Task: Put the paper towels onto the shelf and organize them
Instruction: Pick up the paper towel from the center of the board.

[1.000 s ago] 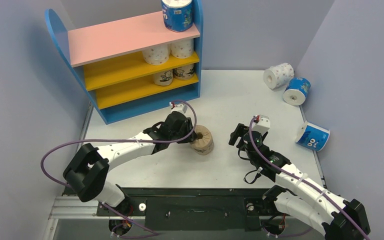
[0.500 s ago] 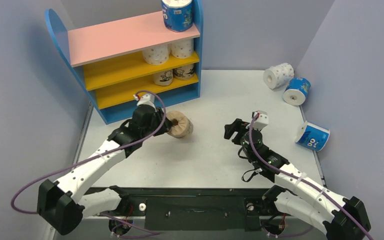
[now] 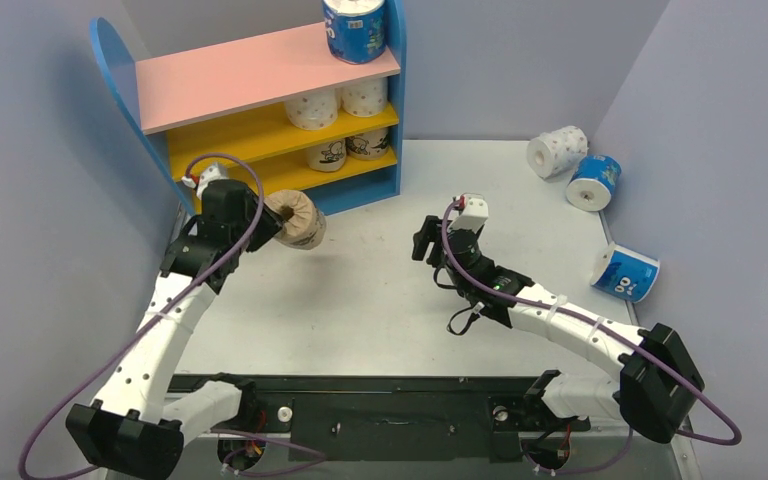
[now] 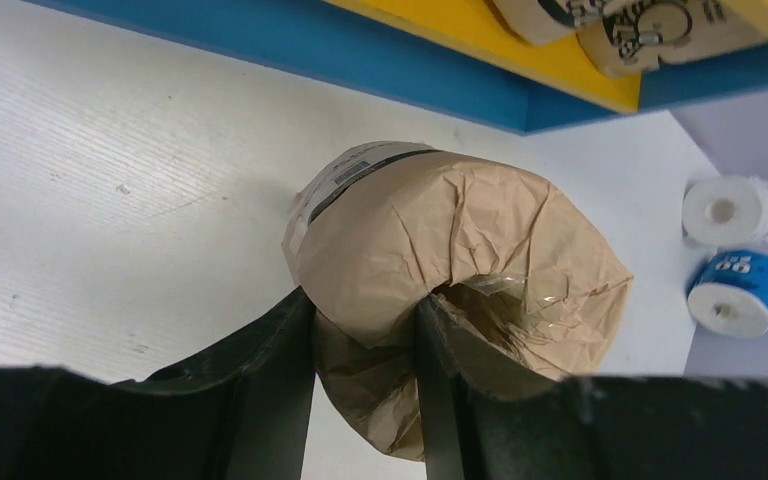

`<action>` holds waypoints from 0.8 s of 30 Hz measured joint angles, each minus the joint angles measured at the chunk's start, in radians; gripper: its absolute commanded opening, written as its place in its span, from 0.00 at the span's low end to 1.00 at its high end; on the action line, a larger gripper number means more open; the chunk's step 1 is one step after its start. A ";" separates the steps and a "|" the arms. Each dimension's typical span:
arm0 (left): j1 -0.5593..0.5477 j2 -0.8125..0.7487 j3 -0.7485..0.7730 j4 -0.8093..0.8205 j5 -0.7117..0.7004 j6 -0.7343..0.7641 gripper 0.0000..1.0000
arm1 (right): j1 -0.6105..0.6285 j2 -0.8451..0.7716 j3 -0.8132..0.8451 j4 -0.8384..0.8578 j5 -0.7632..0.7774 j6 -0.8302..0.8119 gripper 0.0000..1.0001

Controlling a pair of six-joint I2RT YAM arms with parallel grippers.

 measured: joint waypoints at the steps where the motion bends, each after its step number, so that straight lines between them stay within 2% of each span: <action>1: 0.008 0.015 0.027 -0.019 -0.008 -0.018 0.34 | 0.000 0.003 0.005 -0.001 -0.001 0.006 0.64; 5: 0.033 0.100 0.135 -0.090 -0.048 -0.101 0.35 | 0.000 0.006 0.006 -0.005 -0.001 0.037 0.64; 12: 0.057 0.233 0.240 -0.204 -0.106 -0.237 0.36 | 0.000 0.007 0.006 -0.004 -0.001 0.071 0.64; 24: 0.100 0.368 0.378 -0.262 -0.204 -0.267 0.36 | 0.001 0.005 -0.030 0.005 -0.004 0.098 0.64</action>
